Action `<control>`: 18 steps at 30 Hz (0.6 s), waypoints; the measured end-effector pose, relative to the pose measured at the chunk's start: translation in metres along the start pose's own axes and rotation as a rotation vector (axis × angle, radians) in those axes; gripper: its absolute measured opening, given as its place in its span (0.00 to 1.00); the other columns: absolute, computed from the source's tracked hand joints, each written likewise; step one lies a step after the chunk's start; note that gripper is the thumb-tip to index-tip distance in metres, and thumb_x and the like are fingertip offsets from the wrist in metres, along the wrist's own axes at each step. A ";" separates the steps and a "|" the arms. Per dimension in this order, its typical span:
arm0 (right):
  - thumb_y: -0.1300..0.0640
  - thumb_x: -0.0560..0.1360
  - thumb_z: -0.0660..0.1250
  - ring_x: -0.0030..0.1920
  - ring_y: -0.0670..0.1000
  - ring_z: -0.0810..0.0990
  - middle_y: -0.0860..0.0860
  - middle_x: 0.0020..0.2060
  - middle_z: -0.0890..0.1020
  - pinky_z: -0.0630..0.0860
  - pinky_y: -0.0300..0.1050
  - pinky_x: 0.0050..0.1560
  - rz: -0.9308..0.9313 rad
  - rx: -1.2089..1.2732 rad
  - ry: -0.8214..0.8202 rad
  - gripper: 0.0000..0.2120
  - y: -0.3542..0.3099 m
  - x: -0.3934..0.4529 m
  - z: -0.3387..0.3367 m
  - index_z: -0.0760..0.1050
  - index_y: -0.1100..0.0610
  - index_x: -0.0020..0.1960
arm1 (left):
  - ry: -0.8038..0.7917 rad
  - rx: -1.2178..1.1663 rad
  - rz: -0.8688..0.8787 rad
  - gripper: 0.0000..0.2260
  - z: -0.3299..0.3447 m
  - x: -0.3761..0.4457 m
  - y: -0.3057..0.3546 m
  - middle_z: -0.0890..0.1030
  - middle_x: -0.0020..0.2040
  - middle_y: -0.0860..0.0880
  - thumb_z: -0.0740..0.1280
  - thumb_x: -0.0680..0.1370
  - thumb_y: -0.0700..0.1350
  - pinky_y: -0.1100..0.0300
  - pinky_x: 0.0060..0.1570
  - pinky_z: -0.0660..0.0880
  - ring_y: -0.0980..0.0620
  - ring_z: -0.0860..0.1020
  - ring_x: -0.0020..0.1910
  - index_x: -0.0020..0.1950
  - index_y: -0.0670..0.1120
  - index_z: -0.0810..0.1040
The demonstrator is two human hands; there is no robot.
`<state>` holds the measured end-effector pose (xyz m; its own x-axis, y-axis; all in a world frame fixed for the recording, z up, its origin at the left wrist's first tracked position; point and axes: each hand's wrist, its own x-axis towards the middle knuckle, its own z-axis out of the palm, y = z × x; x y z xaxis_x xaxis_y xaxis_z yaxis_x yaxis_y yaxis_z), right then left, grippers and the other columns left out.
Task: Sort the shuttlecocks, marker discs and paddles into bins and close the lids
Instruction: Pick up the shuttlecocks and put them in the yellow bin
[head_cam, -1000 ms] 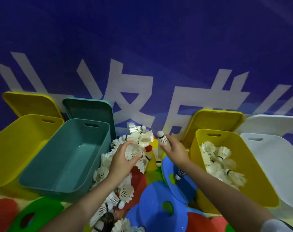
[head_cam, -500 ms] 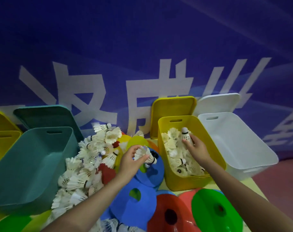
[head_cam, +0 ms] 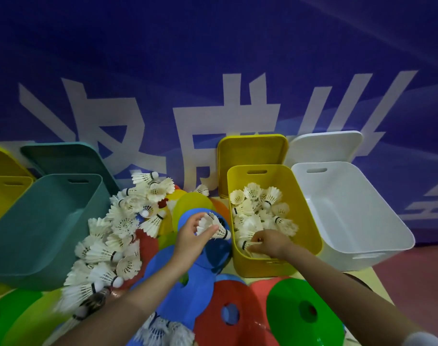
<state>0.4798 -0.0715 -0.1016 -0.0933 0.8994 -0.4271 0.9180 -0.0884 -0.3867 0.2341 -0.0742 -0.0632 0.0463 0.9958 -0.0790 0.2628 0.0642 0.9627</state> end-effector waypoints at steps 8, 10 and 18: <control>0.40 0.79 0.54 0.45 0.52 0.78 0.53 0.47 0.82 0.69 0.43 0.37 -0.103 -0.081 0.149 0.20 0.016 0.003 -0.015 0.79 0.52 0.52 | 0.072 -0.067 0.056 0.17 0.032 -0.005 0.025 0.75 0.55 0.63 0.70 0.75 0.44 0.72 0.48 0.72 0.70 0.74 0.52 0.62 0.54 0.72; 0.45 0.80 0.57 0.53 0.52 0.78 0.51 0.53 0.80 0.73 0.45 0.44 -0.120 0.005 0.378 0.16 0.036 -0.003 -0.034 0.78 0.51 0.58 | 0.065 -0.048 0.049 0.17 0.043 0.002 0.030 0.75 0.56 0.59 0.70 0.76 0.45 0.67 0.52 0.72 0.63 0.74 0.55 0.63 0.54 0.72; 0.56 0.81 0.56 0.64 0.59 0.72 0.58 0.67 0.70 0.72 0.51 0.59 0.105 0.146 0.500 0.22 0.097 -0.022 -0.051 0.61 0.56 0.75 | -0.154 0.156 -0.053 0.23 0.111 0.053 0.043 0.67 0.70 0.49 0.68 0.76 0.51 0.54 0.62 0.68 0.48 0.67 0.69 0.71 0.54 0.69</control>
<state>0.5904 -0.0784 -0.0880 0.2238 0.9737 -0.0417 0.8459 -0.2153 -0.4879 0.3546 -0.0256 -0.0546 0.1716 0.9688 -0.1786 0.4138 0.0936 0.9055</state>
